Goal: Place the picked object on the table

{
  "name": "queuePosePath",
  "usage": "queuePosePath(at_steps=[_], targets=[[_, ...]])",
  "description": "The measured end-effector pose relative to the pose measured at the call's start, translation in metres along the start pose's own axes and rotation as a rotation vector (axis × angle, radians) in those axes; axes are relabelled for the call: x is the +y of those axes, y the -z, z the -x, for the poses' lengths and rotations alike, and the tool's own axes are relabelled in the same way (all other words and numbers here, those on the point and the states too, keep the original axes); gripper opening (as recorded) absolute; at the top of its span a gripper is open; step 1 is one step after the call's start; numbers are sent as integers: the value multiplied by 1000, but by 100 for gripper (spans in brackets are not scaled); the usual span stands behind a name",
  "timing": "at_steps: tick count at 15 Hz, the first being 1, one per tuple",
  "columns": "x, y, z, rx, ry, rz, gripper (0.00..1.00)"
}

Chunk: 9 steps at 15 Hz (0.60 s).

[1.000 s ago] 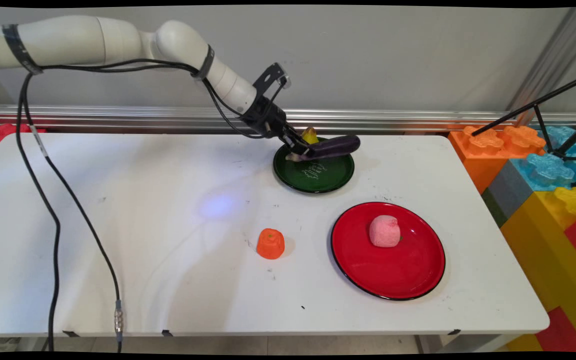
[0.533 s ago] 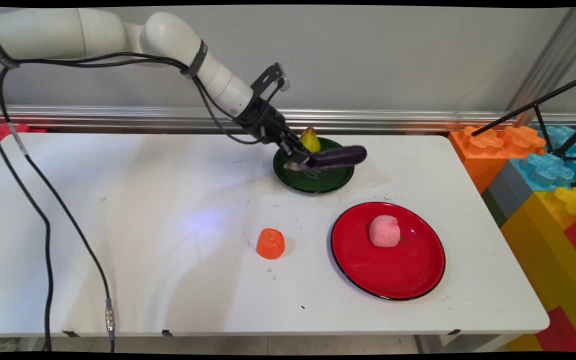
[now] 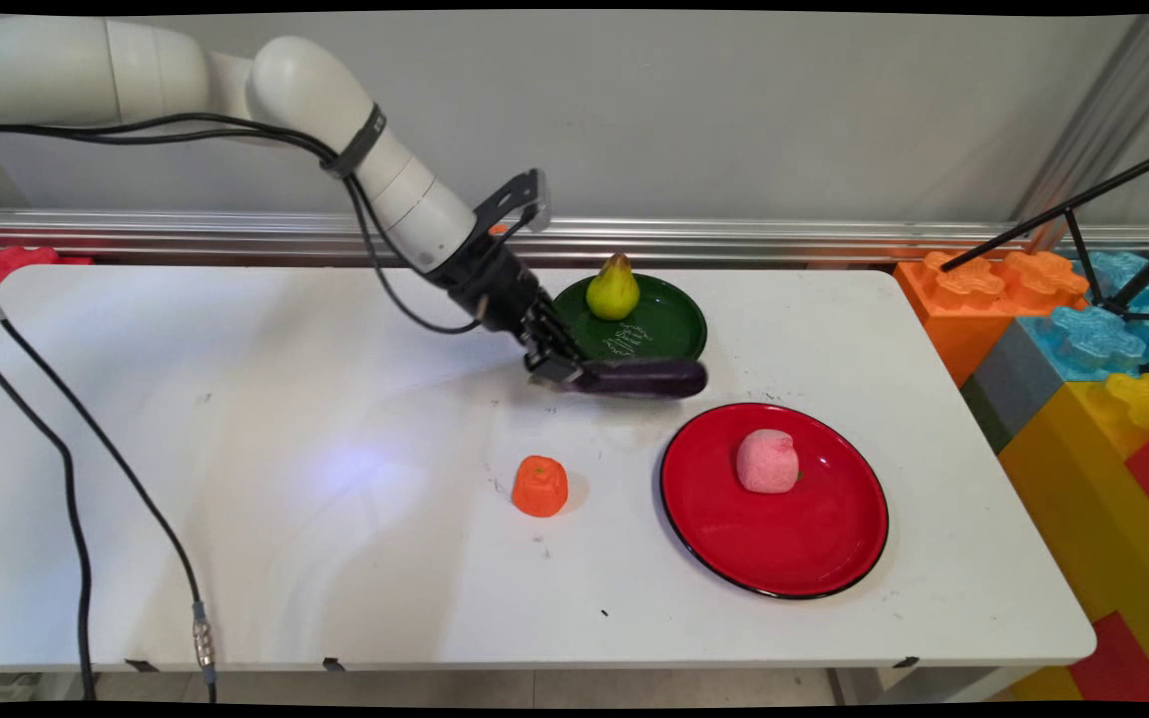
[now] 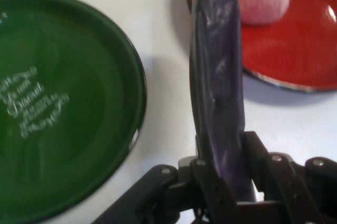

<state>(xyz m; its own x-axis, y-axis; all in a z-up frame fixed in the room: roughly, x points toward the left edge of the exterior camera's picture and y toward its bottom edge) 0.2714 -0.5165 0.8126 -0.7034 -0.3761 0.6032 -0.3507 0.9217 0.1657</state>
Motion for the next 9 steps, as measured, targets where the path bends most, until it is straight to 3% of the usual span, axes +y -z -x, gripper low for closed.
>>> queuePosePath(at_steps=[9], targets=[[1,-4,38,-104,-109,-6,0]])
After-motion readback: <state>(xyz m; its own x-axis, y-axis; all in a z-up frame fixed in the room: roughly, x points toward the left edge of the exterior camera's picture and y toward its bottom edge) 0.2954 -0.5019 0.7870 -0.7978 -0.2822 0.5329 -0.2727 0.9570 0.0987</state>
